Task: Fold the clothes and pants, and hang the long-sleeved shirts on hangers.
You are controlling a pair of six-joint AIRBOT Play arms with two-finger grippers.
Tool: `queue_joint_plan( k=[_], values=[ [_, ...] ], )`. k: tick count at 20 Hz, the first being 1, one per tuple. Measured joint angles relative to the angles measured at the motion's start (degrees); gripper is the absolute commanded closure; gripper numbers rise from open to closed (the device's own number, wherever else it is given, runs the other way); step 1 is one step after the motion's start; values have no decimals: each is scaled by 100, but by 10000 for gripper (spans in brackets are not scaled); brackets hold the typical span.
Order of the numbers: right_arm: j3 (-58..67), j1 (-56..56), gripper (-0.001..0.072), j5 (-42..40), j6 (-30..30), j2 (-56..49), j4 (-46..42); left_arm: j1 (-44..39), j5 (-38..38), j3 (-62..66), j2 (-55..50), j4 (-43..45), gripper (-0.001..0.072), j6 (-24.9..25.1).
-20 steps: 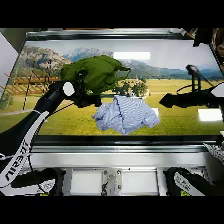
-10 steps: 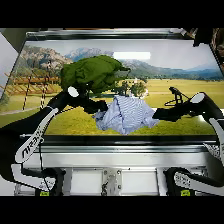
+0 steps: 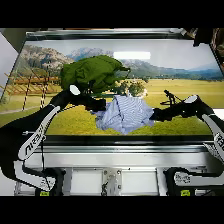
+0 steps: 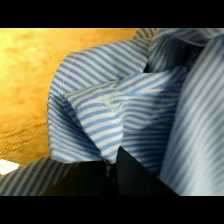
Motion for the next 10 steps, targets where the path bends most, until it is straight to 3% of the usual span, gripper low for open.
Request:
queue_joint_plan(
  k=[7,10],
  values=[
    [2076,-323,694,734,-22,1580,-258,960,-417,1390,1956,26,695,13],
    [2944,-361,694,636,26,2570,-282,1209,-511,2186,2959,20,696,13]
  ],
)
